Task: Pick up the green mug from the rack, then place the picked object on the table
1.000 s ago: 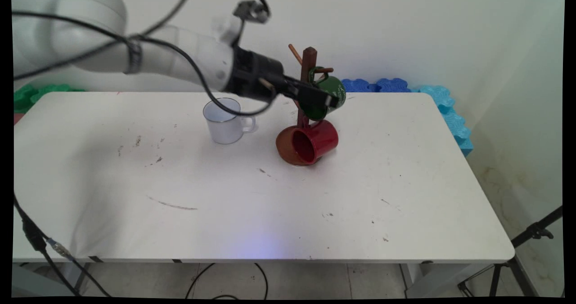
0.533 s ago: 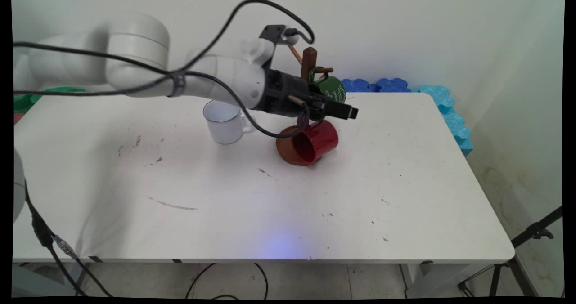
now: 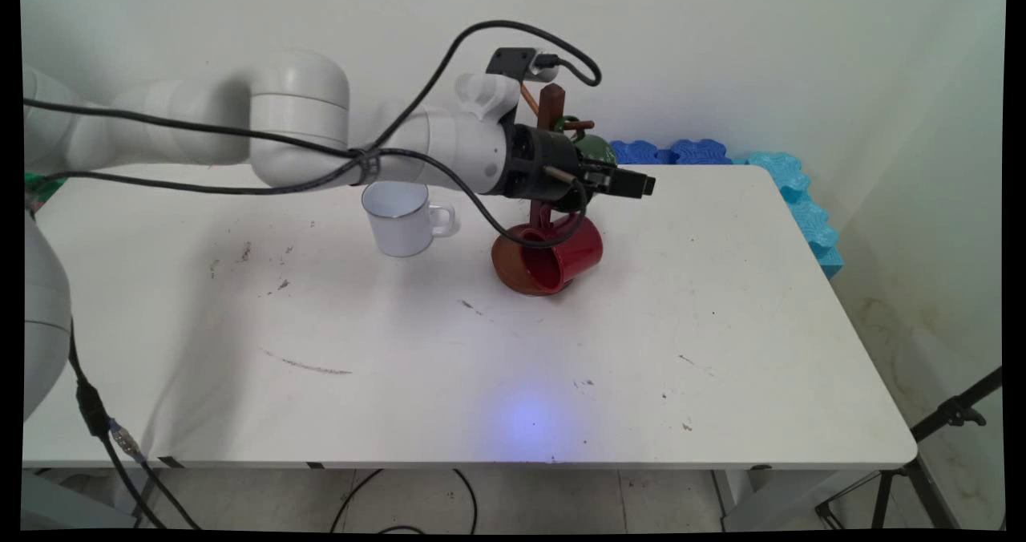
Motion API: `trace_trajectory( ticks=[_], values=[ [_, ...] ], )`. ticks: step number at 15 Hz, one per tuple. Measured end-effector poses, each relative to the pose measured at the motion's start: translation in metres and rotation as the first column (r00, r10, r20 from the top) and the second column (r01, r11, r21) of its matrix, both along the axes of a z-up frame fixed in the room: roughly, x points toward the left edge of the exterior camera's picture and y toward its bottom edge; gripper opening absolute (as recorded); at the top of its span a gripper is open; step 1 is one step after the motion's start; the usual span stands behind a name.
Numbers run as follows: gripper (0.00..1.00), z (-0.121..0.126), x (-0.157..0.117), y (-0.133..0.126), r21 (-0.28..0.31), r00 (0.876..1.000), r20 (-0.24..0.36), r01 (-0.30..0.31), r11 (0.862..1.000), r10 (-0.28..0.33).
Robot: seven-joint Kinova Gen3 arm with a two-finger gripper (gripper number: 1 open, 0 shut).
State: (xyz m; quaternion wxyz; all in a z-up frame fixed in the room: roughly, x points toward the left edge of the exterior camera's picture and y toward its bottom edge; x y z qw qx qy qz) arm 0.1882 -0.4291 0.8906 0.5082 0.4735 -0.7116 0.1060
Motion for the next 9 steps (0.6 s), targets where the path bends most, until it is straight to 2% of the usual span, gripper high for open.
trace_trajectory(
  ticks=[9],
  values=[
    [0.0,-0.0095,-0.0054,-0.0009,-0.015,1.0,0.0,-0.027,1.0,0.027]
  ],
)
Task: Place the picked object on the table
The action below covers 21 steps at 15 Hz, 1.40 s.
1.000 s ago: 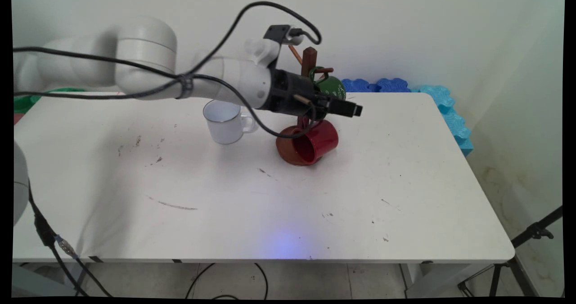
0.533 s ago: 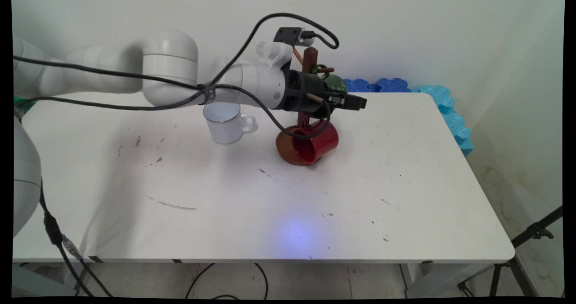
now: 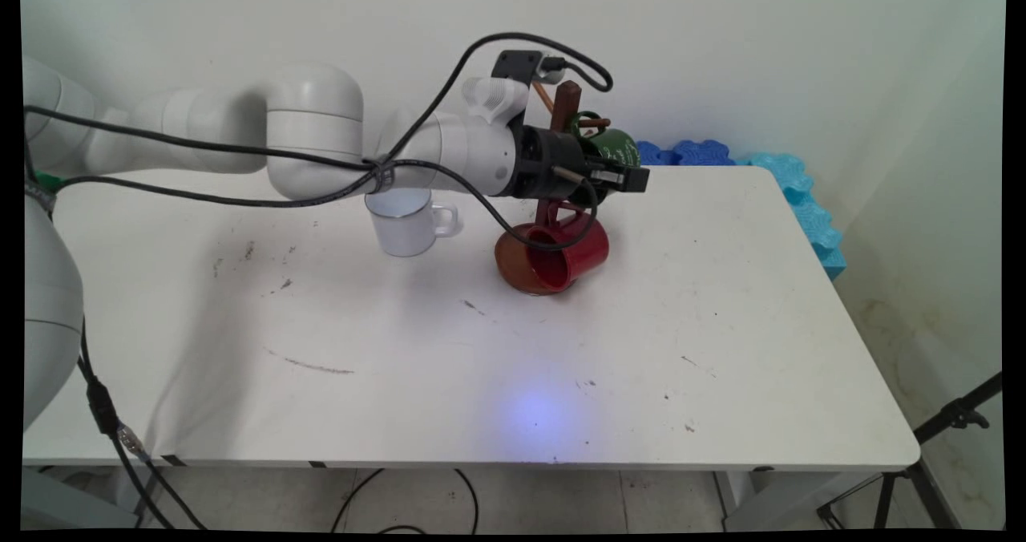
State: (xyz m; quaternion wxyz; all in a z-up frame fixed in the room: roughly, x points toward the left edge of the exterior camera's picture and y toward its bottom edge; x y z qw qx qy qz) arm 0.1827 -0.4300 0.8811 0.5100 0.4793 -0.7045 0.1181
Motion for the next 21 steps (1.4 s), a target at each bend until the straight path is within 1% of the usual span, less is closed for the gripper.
trace_trajectory(
  ticks=[6,13,21],
  values=[
    [0.0,0.008,-0.001,0.017,-0.008,1.0,-0.007,0.016,1.0,-0.016],
    [0.0,0.036,0.001,0.052,-0.036,0.998,-0.03,0.061,0.997,-0.062],
    [0.0,0.067,0.009,0.087,-0.084,0.991,-0.055,0.121,0.989,-0.126]
  ],
)
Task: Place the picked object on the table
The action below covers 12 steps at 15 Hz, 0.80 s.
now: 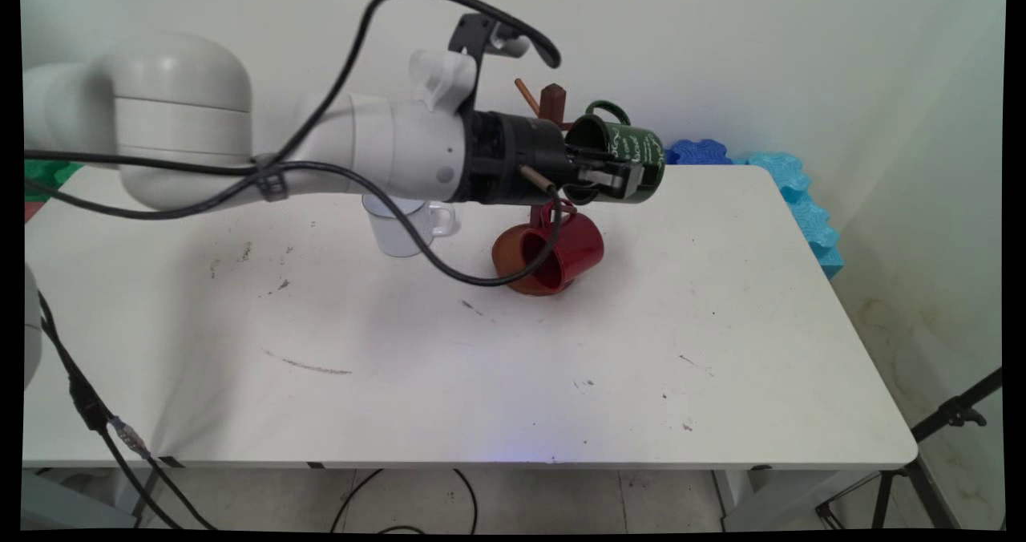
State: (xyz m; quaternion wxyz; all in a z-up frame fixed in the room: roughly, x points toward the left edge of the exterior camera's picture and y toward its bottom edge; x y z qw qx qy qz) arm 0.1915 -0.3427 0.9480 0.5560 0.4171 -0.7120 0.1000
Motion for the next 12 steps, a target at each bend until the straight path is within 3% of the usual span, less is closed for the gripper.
trace_trajectory(
  ticks=[5,9,10,12],
  values=[
    [0.0,0.014,0.015,0.017,-0.03,0.999,0.025,0.044,0.999,-0.043],
    [0.0,0.026,0.037,0.035,-0.05,0.99,0.06,0.133,0.99,-0.13],
    [0.0,0.027,0.044,0.041,-0.055,0.987,0.084,0.145,0.988,-0.14],
    [0.0,0.021,0.06,0.049,-0.033,0.97,0.21,0.135,0.99,-0.126]
  ],
)
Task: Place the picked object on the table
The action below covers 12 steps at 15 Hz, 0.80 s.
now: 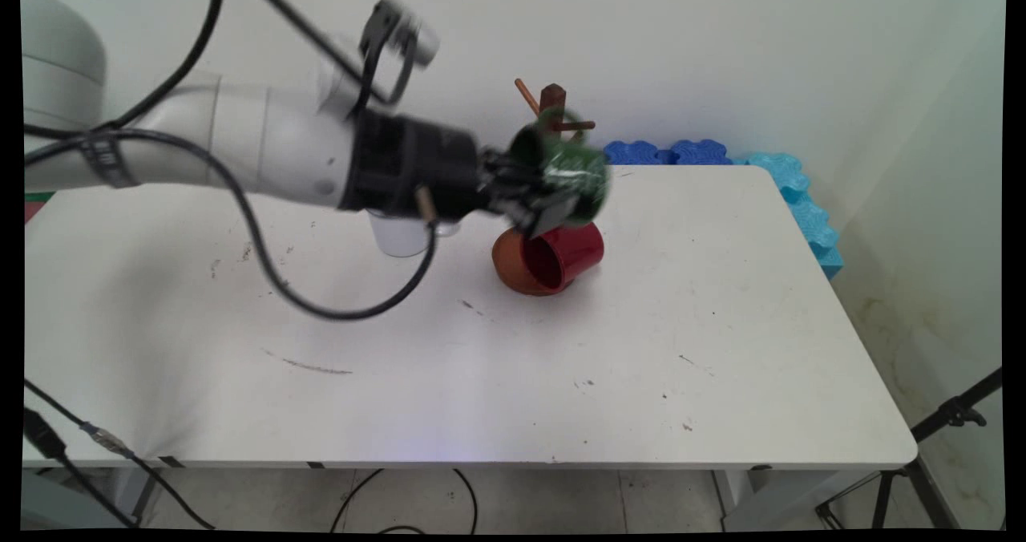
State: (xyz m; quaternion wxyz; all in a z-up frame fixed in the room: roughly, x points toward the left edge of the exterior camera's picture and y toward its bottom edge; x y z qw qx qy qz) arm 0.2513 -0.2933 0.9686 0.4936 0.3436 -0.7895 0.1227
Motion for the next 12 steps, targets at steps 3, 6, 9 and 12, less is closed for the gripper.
trace_trajectory(
  ticks=[3,6,9,12],
  values=[
    [0.0,-0.005,0.018,0.008,0.028,0.991,0.131,-0.002,1.0,-0.002],
    [0.0,-0.005,0.038,0.014,0.062,0.972,0.234,0.015,0.998,-0.029],
    [0.0,0.009,0.066,0.022,0.08,0.939,0.332,0.064,0.995,-0.087],
    [0.0,0.029,0.093,0.031,0.069,0.894,0.424,0.13,0.989,-0.147]
  ],
)
